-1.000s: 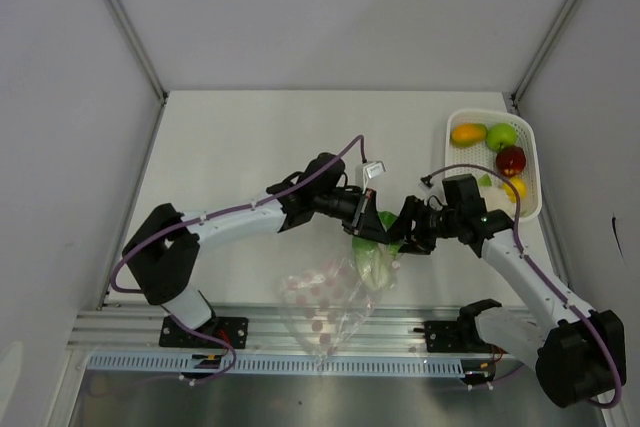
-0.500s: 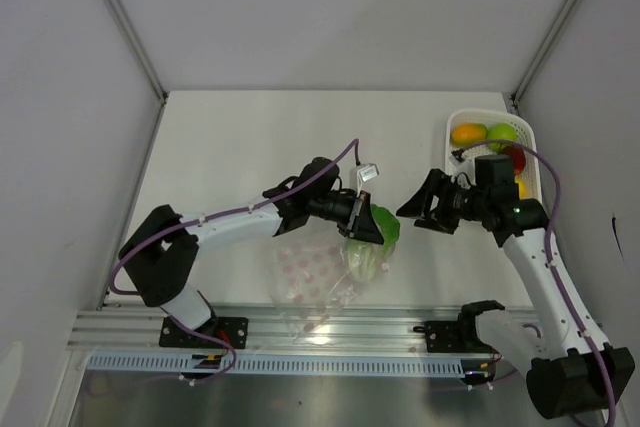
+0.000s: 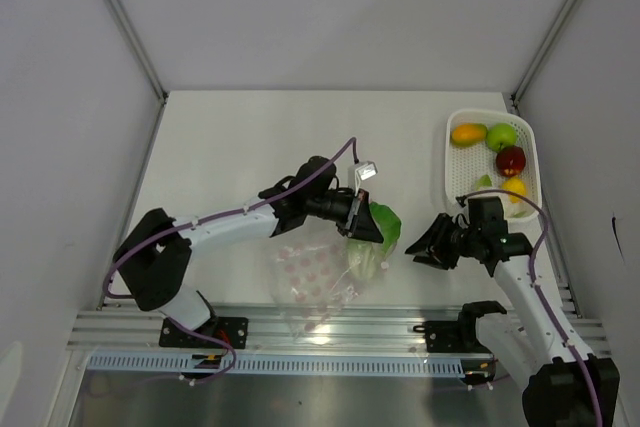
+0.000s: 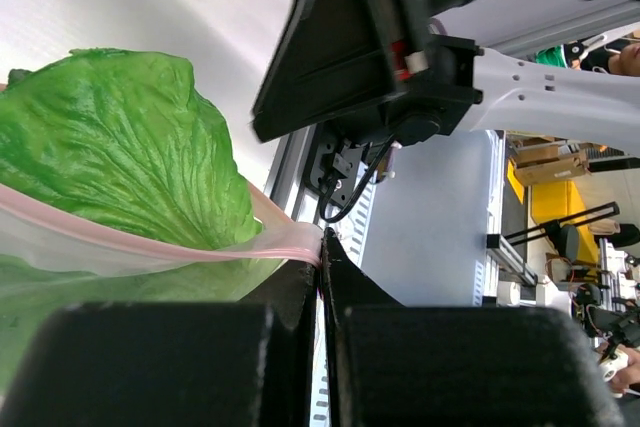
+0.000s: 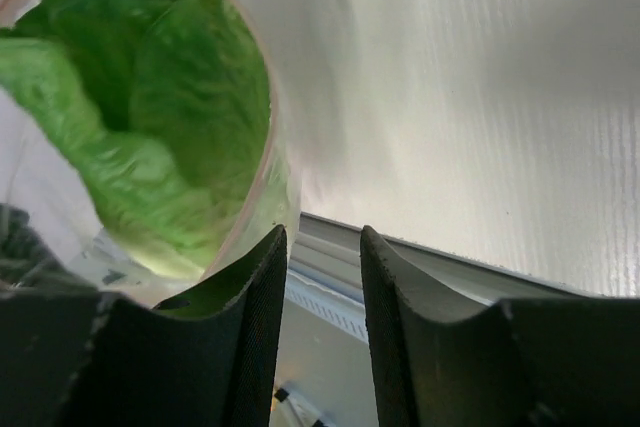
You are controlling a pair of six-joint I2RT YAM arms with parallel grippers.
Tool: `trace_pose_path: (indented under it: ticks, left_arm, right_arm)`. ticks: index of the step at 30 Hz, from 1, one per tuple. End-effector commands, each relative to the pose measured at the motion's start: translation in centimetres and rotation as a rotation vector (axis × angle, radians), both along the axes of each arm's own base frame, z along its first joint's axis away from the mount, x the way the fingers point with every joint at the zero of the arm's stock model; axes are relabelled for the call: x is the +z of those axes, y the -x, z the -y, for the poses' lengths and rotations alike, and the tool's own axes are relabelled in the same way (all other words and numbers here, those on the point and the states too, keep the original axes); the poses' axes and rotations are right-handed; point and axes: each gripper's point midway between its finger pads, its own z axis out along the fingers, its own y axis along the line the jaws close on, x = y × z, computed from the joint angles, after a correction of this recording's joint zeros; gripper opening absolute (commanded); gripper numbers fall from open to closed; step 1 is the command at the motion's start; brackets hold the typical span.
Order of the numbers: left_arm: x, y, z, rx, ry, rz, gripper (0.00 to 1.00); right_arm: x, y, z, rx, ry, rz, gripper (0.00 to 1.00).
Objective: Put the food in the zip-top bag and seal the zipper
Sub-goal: Place the fake vegetable in the zipper food storage bag, then adjust the zipper food storage bag at the center of the board.
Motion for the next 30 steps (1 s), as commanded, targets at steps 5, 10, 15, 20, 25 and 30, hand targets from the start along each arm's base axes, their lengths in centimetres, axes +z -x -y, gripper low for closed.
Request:
trace_pose_path:
  ticks: [5, 10, 15, 20, 25, 30]
  left_arm:
    - [3.8, 0.5, -0.1, -0.031, 0.103, 0.093, 0.01]
    - [3.8, 0.7, -0.2, -0.035, 0.11, 0.085, 0.01]
    - [3.5, 0.7, -0.2, -0.035, 0.104, 0.08, 0.0]
    - [3.7, 0.6, 0.0, -0.039, 0.112, 0.077, 0.01]
    - [3.7, 0.8, -0.1, -0.043, 0.114, 0.077, 0.01]
    - [3.7, 0.8, -0.1, -0.042, 0.114, 0.077, 0.01]
  right_arm:
    - [-0.6, -2.6, -1.0, -0.03, -0.088, 0.032, 0.38]
    - [-0.5, -3.9, -0.9, -0.044, -0.098, 0.042, 0.38]
    - [0.0, -4.7, -0.6, -0.054, -0.099, 0.057, 0.38]
    - [-0.2, -5.1, -1.0, -0.047, -0.125, 0.04, 0.38]
    - [-0.4, -5.4, -1.4, -0.041, -0.141, 0.04, 0.39]
    - [-0.4, -5.4, -2.1, -0.019, -0.155, 0.031, 0.38]
